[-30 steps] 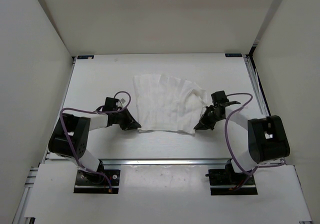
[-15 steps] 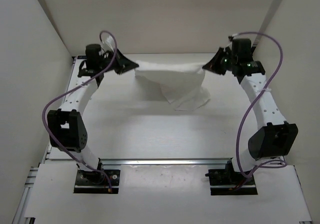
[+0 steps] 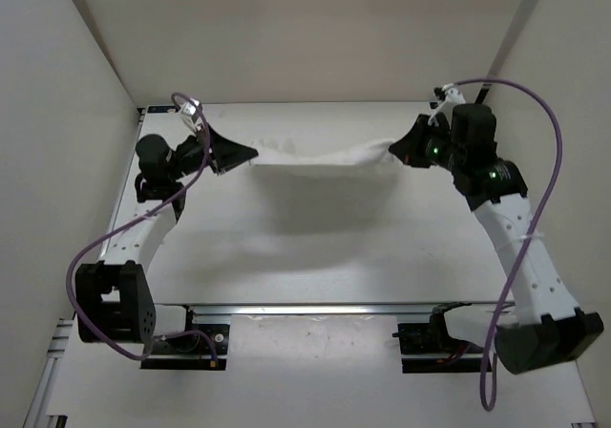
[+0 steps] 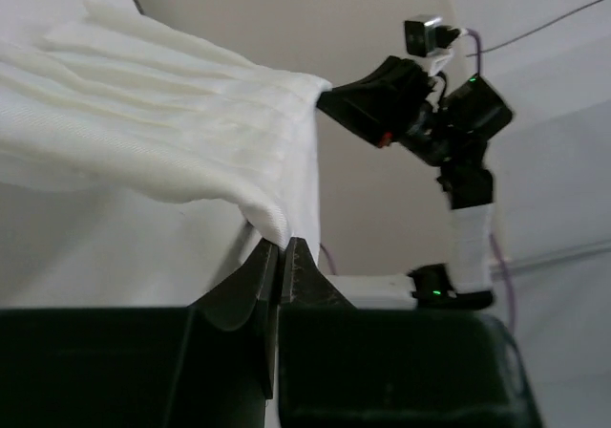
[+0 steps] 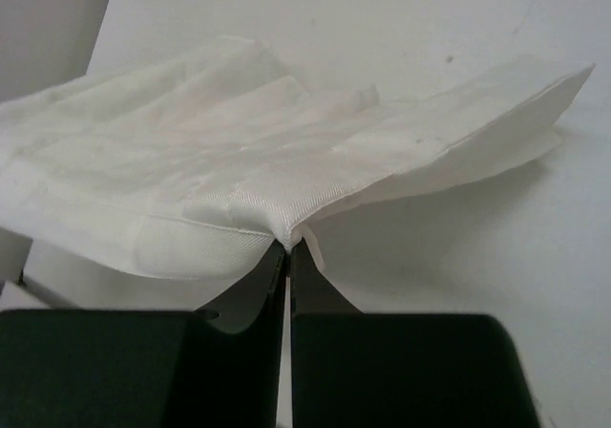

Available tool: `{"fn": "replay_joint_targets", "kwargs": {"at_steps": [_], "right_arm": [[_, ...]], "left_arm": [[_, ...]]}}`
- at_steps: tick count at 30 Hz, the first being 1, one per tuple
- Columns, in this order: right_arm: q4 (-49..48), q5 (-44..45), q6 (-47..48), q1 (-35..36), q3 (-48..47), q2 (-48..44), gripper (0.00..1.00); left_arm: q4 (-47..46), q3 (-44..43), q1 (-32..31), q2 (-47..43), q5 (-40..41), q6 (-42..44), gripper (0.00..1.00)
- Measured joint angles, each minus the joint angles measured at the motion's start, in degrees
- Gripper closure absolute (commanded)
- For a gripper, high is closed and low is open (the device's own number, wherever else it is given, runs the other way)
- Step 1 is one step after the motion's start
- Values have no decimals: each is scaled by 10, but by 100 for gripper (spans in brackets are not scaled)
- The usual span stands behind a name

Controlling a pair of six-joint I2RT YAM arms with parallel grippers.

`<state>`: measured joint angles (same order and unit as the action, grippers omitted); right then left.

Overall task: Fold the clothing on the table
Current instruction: Fold the skirt

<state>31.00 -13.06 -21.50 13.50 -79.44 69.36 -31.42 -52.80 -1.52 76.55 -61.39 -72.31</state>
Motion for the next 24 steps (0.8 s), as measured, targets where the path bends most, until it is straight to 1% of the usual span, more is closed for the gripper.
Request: {"fn": "replay_joint_targets", "kwargs": {"at_steps": [2, 4, 6, 8, 10, 11, 13, 14, 17, 19, 21, 22, 24], "right_arm": [[11, 18, 12, 35, 49, -56, 100], [31, 29, 21, 72, 77, -122, 100], [39, 42, 28, 99, 76, -184, 100], [42, 55, 35, 108, 64, -220, 100], [38, 63, 40, 111, 47, -236, 100], [33, 61, 42, 110, 41, -235, 100], [31, 39, 42, 90, 33, -217, 100], [26, 11, 39, 65, 32, -200, 99], [-31, -113, 12, -24, 68, -121, 100], [-68, -163, -5, -50, 107, -48, 100], [-89, -189, -13, -63, 121, 49, 100], [-103, -199, -18, -72, 120, 109, 100], [-119, -209, -24, -86, 108, 196, 100]], "left_arm": [[-69, 59, 12, -30, -21, -64, 100], [-132, 82, 27, -66, -38, -125, 100], [-216, 80, 35, -109, -44, -185, 100], [-289, 72, 36, -151, -53, -231, 100], [-343, 65, 37, -180, -56, -259, 100], [-356, 66, 39, -190, -56, -262, 100], [-344, 78, 43, -201, -55, -246, 100], [-323, 93, 47, -199, -54, -230, 100], [-214, 141, 55, -158, -36, -158, 100], [-105, 146, 50, -94, -11, -85, 100], [-26, 132, 38, -15, 17, -22, 100], [5, 107, 28, 39, 32, 3, 100], [38, 45, 8, 138, 54, 30, 100]]}}
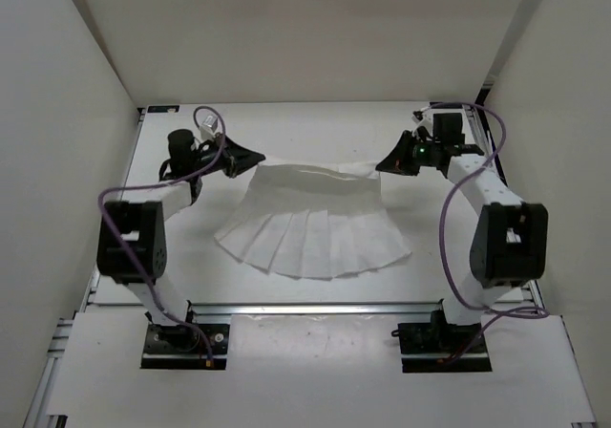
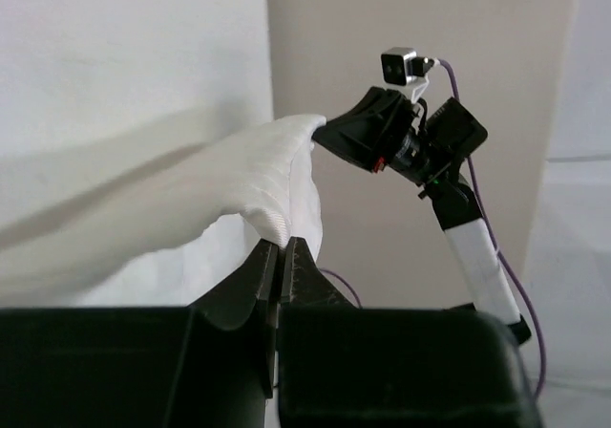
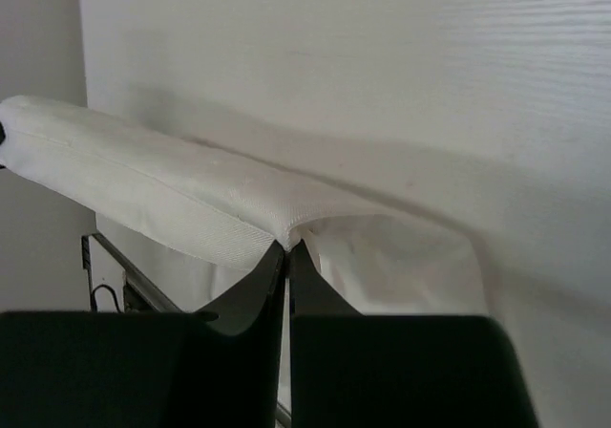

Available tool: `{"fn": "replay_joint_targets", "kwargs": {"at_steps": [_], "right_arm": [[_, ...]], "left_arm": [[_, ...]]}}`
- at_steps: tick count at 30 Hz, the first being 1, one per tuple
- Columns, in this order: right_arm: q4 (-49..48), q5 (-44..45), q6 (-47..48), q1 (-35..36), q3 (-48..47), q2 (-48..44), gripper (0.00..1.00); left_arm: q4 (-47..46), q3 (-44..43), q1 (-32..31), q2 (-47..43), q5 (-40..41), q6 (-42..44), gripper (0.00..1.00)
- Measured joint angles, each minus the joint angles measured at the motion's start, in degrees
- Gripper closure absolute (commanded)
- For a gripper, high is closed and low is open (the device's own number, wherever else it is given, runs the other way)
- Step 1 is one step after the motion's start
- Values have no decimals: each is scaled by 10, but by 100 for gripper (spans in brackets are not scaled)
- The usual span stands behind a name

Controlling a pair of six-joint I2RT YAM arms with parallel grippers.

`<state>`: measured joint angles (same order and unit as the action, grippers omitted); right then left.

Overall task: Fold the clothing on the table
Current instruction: Fold the skirt

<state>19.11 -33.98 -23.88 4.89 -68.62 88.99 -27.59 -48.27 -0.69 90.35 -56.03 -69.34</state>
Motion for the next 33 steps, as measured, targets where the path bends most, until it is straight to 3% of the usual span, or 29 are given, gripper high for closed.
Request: {"fn": "replay_joint_targets", "kwargs": {"at_steps": [4, 7, 11, 17, 22, 28, 33], "right_arm": [[-25, -14, -10, -30, -69, 134, 100], [-51, -27, -25, -49, -114, 171, 100], [-82, -55, -43, -65, -142, 179, 100], [-84, -89, -49, -65, -74, 147, 99], [-8, -92, -23, -40, 24, 75, 100], [75, -86, 14, 13, 108, 34, 100], [139, -74, 50, 63, 112, 46, 99]], "left_arm": [[31, -156, -31, 168, 39, 24, 100], [47, -238, -42, 236, 54, 32, 100], [52, -282, -47, 283, 59, 34, 100], [52, -231, -44, 288, 61, 42, 100], [97, -149, -40, 266, 75, 80, 100], [187, -144, -35, 259, 104, 149, 100], [255, -166, -37, 260, 120, 180, 100]]}}
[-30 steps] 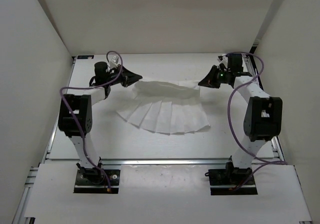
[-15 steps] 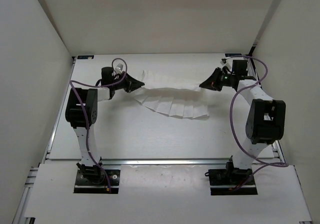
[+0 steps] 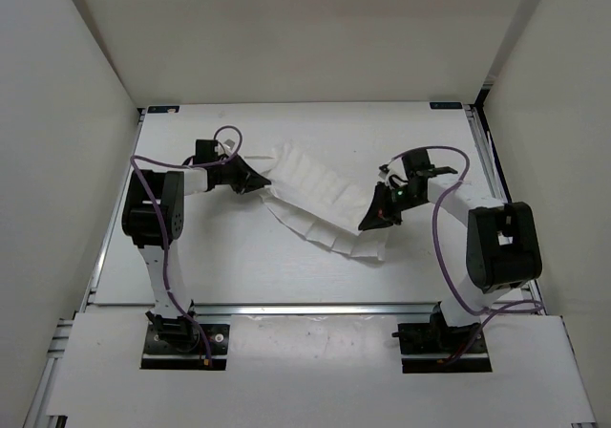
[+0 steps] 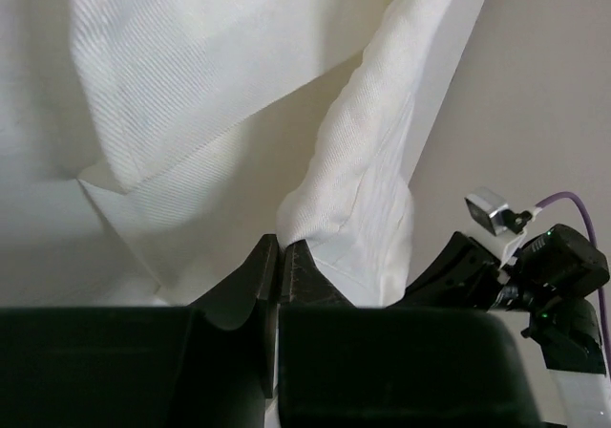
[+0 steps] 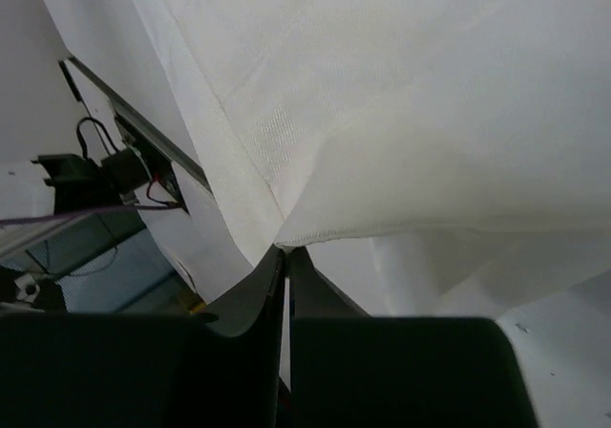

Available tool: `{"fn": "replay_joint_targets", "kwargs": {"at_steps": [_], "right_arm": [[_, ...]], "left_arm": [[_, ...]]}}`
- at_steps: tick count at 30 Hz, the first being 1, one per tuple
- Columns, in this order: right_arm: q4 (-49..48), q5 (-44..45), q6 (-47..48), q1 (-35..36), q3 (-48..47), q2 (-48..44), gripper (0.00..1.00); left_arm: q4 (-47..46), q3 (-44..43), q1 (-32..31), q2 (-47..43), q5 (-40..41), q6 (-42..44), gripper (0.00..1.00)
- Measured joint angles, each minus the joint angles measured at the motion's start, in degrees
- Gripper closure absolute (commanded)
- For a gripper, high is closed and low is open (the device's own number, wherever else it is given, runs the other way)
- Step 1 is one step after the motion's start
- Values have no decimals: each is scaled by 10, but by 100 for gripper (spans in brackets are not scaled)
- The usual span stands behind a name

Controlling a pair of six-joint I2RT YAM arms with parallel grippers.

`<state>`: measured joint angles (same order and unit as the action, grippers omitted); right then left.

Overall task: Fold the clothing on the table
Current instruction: Fold the skirt

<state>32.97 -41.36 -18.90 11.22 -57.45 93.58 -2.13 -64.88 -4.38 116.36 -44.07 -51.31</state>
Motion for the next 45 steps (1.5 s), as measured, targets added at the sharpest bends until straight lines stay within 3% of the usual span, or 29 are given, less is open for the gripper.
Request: {"fn": "replay_joint_targets", "kwargs": {"at_steps": [12, 18, 22, 29, 30, 31, 32, 36, 40, 42, 44, 45], "right_arm": [[69, 24, 80, 79, -52, 10, 100], [76, 37, 114, 110, -78, 11, 100], [81, 41, 134, 135, -94, 38, 100], [88, 39, 164, 193, -102, 124, 100], [89, 38, 167, 200, -104, 137, 91], [91, 37, 170, 207, -107, 149, 72], [99, 36, 175, 213, -111, 160, 63], [181, 42, 183, 228, -110, 173, 52], [226, 57, 185, 223, -113, 148, 57], [240, 65, 180, 214, -121, 121, 67], [241, 68, 174, 199, -128, 87, 87], [241, 69, 167, 189, -132, 70, 91]], "left_arm": [[109, -154, -21, 4, 9, 33, 100], [209, -266, -38, 24, 45, 80, 100], [274, -320, -54, 53, 94, 119, 100], [415, -334, -74, 90, 236, 175, 100], [434, -341, -79, 97, 256, 182, 93], [452, -350, -83, 104, 272, 188, 78], [469, -362, -88, 112, 292, 197, 69], [460, -399, -87, 131, 378, 220, 54], [436, -399, -83, 116, 440, 233, 52], [437, -411, -82, 107, 455, 237, 52], [436, -434, -82, 97, 463, 241, 52], [433, -443, -83, 89, 466, 243, 53]]}}
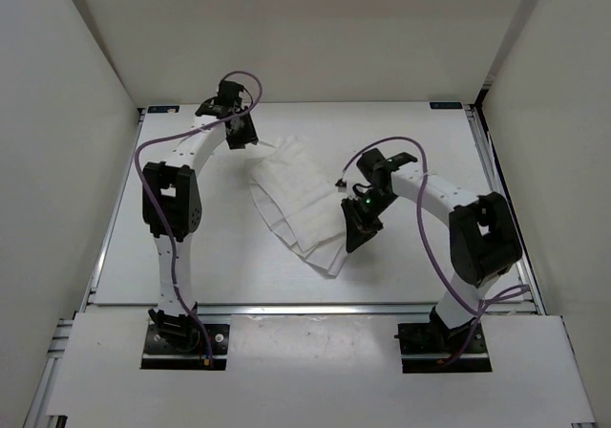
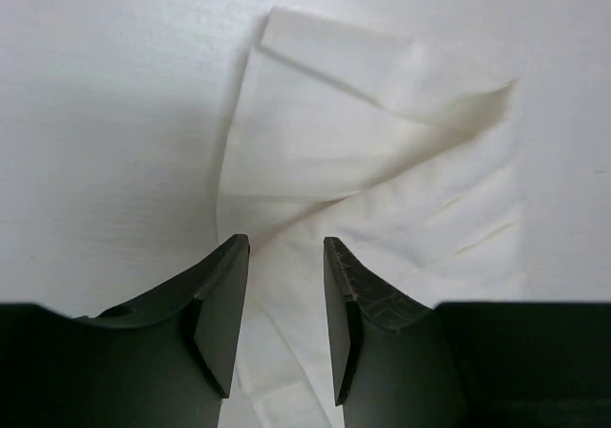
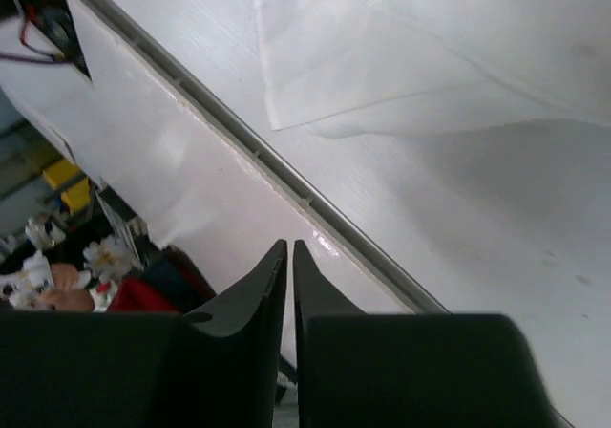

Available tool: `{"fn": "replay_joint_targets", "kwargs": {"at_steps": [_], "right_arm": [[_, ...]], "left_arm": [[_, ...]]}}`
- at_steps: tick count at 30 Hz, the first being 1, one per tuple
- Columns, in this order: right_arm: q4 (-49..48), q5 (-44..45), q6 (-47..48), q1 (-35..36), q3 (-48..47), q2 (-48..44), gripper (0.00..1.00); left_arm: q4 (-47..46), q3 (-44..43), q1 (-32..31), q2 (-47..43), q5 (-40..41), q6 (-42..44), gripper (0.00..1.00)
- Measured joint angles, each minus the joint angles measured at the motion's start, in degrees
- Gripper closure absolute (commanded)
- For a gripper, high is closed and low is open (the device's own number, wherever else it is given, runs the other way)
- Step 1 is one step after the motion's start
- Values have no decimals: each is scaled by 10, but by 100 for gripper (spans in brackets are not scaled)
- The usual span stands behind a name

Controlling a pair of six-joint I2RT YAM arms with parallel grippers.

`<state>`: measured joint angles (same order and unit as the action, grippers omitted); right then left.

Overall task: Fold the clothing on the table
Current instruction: Fold the skirt

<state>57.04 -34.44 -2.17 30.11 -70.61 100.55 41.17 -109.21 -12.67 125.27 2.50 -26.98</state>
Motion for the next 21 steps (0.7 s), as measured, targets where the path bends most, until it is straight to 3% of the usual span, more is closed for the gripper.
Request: {"fn": "replay_joint_targets", "kwargs": {"at_steps": [3, 4, 5, 7, 16, 21], "right_arm": [[-2, 12, -20, -27, -19, -23, 100], [-5, 18, -28, -34, -28, -21, 100], [-9, 24, -35, -38, -38, -18, 100], [-24, 30, -54, -45, -62, -5, 100], [-162, -17, -150, -53, -121, 107, 100], [-177, -29, -172, -21, -130, 160, 99]], "left_arm": [[-12, -10, -2, -38, -2, 7, 55], [-19, -10, -2, -50, -8, 9, 64], [-28, -12, -2, -59, -19, 9, 85], [-53, -14, -2, -66, -49, 10, 100], [-101, -17, -8, 26, -96, 17, 100], [-93, -28, -13, 110, -89, 21, 100]]}}
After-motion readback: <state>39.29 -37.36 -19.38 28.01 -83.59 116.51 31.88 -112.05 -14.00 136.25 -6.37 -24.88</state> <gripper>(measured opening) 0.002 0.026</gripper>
